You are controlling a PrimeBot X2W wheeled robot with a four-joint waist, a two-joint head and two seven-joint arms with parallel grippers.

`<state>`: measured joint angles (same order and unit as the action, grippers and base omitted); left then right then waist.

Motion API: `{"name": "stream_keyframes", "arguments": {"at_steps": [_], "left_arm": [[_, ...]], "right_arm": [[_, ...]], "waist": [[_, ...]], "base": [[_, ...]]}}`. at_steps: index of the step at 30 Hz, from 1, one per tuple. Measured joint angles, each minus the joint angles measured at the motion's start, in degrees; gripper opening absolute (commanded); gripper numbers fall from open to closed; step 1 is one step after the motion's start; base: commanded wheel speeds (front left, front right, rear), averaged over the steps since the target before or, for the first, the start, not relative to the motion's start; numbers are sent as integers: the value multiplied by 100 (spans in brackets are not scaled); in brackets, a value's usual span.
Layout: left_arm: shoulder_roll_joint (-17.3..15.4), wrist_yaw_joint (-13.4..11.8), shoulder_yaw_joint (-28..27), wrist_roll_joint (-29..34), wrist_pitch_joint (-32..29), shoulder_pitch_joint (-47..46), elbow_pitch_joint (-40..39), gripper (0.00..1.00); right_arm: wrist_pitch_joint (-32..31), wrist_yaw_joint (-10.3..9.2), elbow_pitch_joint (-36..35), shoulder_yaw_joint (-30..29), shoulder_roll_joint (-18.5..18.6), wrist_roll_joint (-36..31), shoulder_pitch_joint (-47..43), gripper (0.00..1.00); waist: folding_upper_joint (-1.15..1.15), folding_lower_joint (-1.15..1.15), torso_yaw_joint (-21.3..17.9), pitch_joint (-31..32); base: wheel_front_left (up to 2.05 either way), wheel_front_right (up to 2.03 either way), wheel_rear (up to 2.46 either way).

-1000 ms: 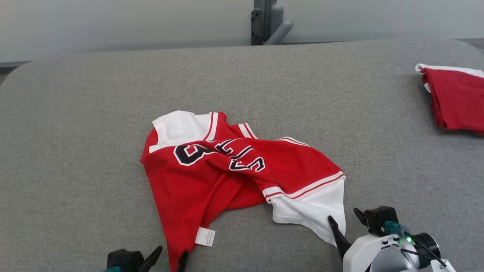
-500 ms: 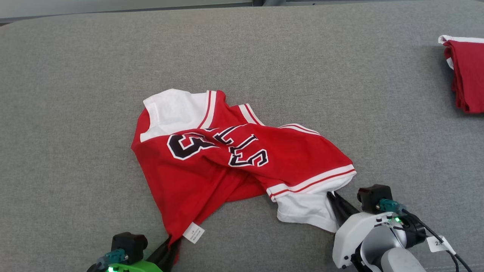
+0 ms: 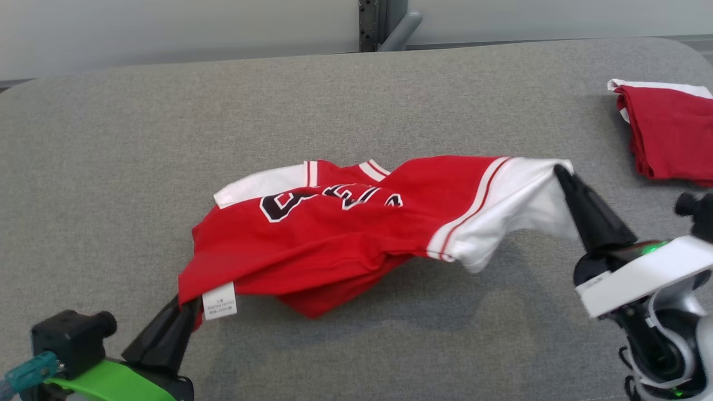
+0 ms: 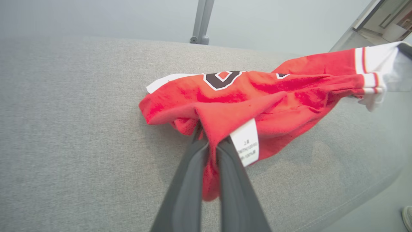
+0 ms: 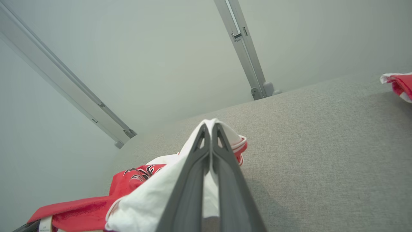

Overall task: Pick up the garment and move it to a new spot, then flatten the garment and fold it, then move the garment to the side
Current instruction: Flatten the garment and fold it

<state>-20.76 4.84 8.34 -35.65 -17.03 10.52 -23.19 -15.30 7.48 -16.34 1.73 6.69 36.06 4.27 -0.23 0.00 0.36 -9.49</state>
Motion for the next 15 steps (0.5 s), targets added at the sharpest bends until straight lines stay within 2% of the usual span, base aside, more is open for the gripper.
{"name": "stream_keyframes", "arguments": {"at_steps": [3,6,7,8,10,12,15], "left_arm": [[-203,-48,-243,-162,-267,-120,-634,0],[-318,-49,-391,-392,-454,-354,-910,0],[-560,-42,-543,-450,-675,-698,-1043,0],[-648,-30,-623,-534,-768,-929,-1073,0],[-794,0,-692,-753,-992,-1462,-1076,0],[-1029,81,-631,-1147,-1368,-2524,-742,0],[-1257,141,-452,-1213,-1690,-3704,-45,0]], "right_arm": [[-361,0,-679,-419,19,422,306,0],[-583,0,-965,-710,-9,622,634,0],[-820,0,-1124,-900,-18,673,1060,0],[-906,0,-1146,-1004,-49,681,1326,0],[-1062,0,-1095,-1113,-67,564,1909,0],[-1154,0,-617,-1193,-108,236,2912,0],[-1156,0,190,-1269,-207,-102,3877,0]], "waist": [[0,0,-96,42],[0,0,-143,9],[0,0,-181,-71],[0,0,-199,-126],[0,0,-232,-260],[0,0,-272,-527],[0,0,-280,-853]], "base": [[0,0,0],[0,0,0],[0,0,0],[0,0,0],[0,0,0],[0,0,0],[0,0,0]]}}
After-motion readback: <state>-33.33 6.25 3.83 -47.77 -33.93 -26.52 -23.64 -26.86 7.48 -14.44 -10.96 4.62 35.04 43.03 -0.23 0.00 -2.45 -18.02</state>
